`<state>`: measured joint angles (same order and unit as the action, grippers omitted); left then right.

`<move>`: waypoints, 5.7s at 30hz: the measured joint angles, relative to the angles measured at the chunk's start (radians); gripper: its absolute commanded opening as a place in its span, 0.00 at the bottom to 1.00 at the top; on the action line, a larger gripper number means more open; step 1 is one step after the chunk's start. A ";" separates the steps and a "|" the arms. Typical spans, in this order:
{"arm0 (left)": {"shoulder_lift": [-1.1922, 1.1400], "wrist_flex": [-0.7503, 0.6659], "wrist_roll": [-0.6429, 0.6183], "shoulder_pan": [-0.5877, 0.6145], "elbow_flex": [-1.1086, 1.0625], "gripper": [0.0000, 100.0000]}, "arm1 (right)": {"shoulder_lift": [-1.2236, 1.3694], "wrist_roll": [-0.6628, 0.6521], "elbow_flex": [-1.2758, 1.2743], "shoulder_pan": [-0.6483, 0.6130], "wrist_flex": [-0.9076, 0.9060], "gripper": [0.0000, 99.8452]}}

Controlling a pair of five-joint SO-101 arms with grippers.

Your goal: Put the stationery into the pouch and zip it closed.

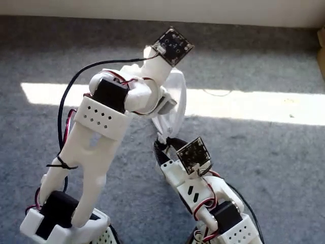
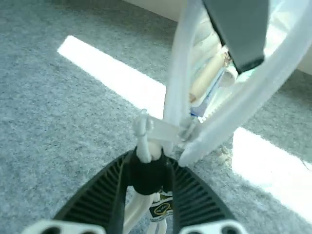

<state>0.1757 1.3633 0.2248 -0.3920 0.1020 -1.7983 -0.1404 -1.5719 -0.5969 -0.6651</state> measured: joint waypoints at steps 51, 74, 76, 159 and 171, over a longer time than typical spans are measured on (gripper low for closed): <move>0.385 0.224 0.035 0.051 -0.094 0.26 | -0.020 0.000 0.207 0.239 -0.218 0.01; 0.925 -0.522 0.035 -0.130 -1.083 0.25 | -0.020 0.000 0.368 0.288 -0.325 0.01; 0.934 -0.568 0.035 -0.150 -1.112 0.25 | -0.020 0.000 0.368 0.288 -0.325 0.01; 0.947 -0.956 0.037 -0.239 -1.312 0.01 | -0.032 -0.002 0.489 0.402 -0.371 0.01; 1.120 -0.801 0.038 -0.236 -1.312 0.01 | -0.023 0.014 0.480 0.534 -0.296 0.01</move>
<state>1.2958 0.5623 0.2631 -0.6283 -1.2098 -1.8213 -0.1266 -1.0917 -0.0629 -0.9613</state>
